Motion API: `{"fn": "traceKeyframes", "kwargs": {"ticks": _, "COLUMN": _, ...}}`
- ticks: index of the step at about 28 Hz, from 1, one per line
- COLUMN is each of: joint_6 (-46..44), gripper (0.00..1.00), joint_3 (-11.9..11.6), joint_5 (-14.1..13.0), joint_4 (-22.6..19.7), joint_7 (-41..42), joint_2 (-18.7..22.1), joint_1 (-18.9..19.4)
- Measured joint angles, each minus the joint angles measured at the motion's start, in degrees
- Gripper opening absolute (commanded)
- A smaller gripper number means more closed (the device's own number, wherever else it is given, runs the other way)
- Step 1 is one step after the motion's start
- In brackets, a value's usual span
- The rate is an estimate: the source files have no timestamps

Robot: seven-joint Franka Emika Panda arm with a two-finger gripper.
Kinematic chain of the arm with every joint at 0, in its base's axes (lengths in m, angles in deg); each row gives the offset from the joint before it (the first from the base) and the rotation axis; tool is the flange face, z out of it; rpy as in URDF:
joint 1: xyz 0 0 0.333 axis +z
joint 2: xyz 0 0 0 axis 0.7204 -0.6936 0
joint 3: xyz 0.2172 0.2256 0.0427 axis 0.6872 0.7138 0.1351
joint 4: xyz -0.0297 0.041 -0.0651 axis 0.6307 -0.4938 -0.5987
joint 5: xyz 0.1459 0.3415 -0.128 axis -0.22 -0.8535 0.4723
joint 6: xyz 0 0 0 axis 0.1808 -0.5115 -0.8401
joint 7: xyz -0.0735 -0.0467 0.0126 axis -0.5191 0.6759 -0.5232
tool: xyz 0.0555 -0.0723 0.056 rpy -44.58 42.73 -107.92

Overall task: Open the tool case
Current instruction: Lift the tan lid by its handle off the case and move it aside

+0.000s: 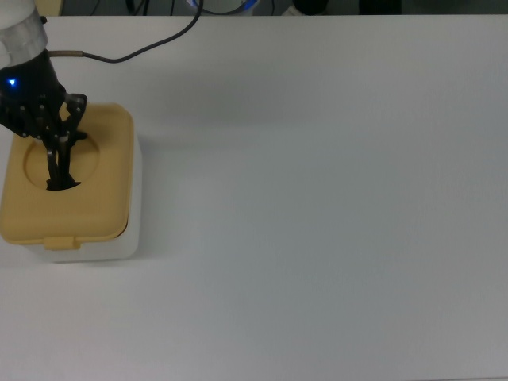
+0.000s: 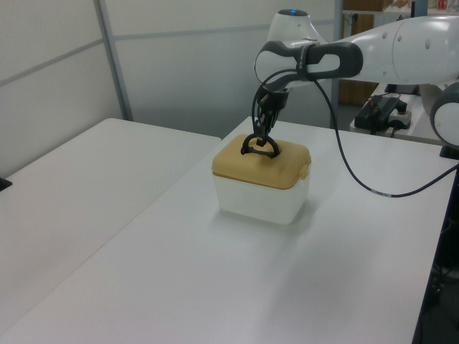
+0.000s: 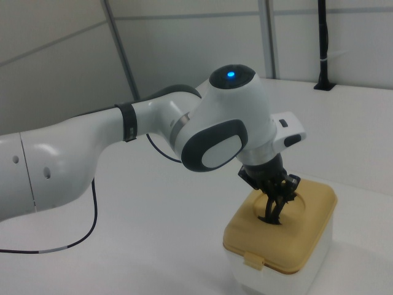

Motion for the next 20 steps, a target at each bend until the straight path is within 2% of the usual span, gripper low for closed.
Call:
{"fn": "traceKeyframes", "kwargs": {"ticks": 7, "joint_6": -4.0, "gripper": 0.0, "joint_3": 0.3, "joint_5": -0.1, "joint_4": 2.2, "joint_7": -1.3, "joint_2": 1.7, "joint_1": 0.2}}
{"fn": "traceKeyframes", "kwargs": {"ticks": 10, "joint_6": -5.0, "gripper": 0.0, "joint_3": 1.7, "joint_5": -0.1, "joint_4": 2.3, "joint_7": -3.7, "joint_2": 2.9, "joint_1": 0.3}}
{"fn": "traceKeyframes", "kwargs": {"ticks": 16, "joint_6": -5.5, "gripper": 0.0, "joint_3": 8.0, "joint_5": 0.3, "joint_4": 2.3, "joint_7": -11.8, "joint_2": 4.0, "joint_1": 0.7}}
{"fn": "traceKeyframes", "kwargs": {"ticks": 20, "joint_6": -5.5, "gripper": 0.0, "joint_3": 13.8, "joint_5": 3.5, "joint_4": 2.0, "joint_7": -18.3, "joint_2": 4.1, "joint_1": 1.1}}
